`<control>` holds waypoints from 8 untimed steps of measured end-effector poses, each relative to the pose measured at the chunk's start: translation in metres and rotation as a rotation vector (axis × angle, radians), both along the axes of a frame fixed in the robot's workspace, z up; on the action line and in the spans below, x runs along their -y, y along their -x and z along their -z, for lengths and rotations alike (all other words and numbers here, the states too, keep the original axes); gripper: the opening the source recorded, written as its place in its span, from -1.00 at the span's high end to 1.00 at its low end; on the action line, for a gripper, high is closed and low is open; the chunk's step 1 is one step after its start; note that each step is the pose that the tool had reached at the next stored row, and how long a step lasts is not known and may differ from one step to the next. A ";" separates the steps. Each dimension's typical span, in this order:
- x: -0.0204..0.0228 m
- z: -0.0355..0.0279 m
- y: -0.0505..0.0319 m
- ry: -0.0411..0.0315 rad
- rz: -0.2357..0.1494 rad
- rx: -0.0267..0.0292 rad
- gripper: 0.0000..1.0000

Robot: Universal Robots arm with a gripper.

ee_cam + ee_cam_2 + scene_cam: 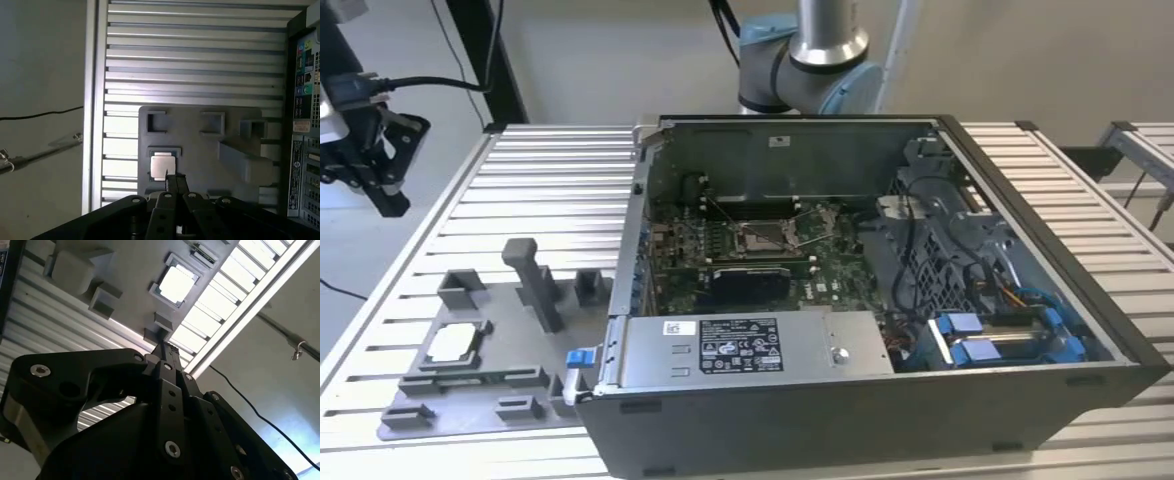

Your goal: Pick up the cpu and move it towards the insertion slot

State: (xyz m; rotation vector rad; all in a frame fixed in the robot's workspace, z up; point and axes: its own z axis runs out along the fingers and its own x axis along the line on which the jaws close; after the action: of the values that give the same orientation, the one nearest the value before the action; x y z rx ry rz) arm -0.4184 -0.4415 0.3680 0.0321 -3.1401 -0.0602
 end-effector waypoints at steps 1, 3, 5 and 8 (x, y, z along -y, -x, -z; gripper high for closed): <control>0.0000 0.0000 0.0000 0.0000 0.000 0.0001 1.00; 0.0000 0.0001 0.0000 0.0000 -0.001 0.0001 -1.00; 0.0000 0.0000 0.0000 0.0000 -0.001 0.0000 -1.00; 0.0000 0.0000 0.0000 0.0000 -0.002 0.0000 -1.00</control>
State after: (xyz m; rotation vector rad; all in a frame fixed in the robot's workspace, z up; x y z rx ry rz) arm -0.4185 -0.4415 0.3680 0.0346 -3.1400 -0.0602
